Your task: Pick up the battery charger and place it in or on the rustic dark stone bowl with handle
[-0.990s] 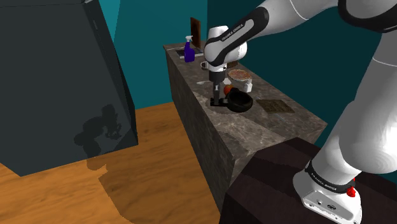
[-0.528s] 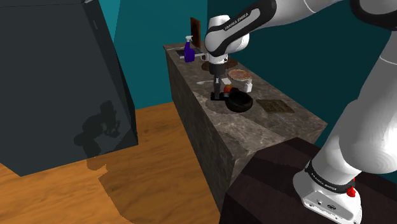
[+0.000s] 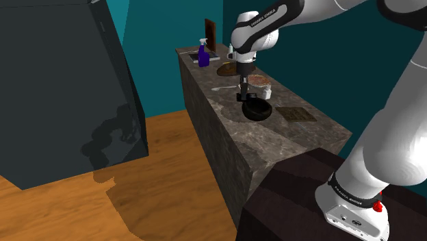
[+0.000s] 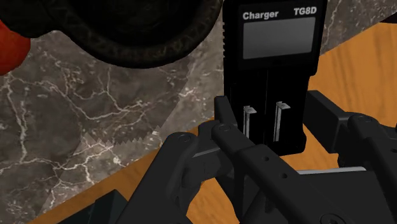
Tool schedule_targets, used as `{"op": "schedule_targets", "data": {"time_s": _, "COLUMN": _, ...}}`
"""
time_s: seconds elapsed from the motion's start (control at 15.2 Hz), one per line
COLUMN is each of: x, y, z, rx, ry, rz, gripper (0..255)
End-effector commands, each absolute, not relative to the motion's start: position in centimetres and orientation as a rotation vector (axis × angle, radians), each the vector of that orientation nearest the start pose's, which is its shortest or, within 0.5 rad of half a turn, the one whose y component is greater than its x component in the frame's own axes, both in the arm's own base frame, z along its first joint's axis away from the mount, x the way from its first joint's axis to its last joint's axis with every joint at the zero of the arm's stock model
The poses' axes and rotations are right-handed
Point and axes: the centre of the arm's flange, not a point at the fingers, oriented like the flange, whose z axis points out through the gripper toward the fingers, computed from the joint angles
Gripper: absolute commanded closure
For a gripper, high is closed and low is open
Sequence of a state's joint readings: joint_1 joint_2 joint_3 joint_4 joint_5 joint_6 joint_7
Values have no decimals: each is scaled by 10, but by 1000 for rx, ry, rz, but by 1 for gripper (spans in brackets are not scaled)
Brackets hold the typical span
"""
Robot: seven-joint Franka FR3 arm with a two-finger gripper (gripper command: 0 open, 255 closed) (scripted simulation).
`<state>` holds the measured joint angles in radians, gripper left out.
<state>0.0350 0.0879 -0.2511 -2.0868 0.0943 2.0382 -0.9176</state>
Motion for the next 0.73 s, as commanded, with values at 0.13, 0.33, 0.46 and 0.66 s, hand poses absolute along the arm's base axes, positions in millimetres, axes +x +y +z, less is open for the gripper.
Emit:
{"op": "schedule_targets", "data": {"time_s": 0.13, "x": 529, "y": -163, "z": 374, "rx": -2858, "ry": -969, "rz": 121, "gripper": 255}}
{"op": "schedule_targets", "data": {"time_s": 0.33, "x": 523, "y": -203, "z": 373, "rx": -2858, "ry": -969, "rz": 121, "gripper": 255}}
{"op": "schedule_targets", "data": {"time_s": 0.46, "x": 519, "y": -228, "z": 373, "rx": -2858, "ry": -969, "rz": 121, "gripper": 255}}
{"op": "schedule_targets", "data": {"time_s": 0.66, "x": 519, "y": -228, "z": 357, "rx": -2858, "ry": -969, "rz": 121, "gripper": 255}}
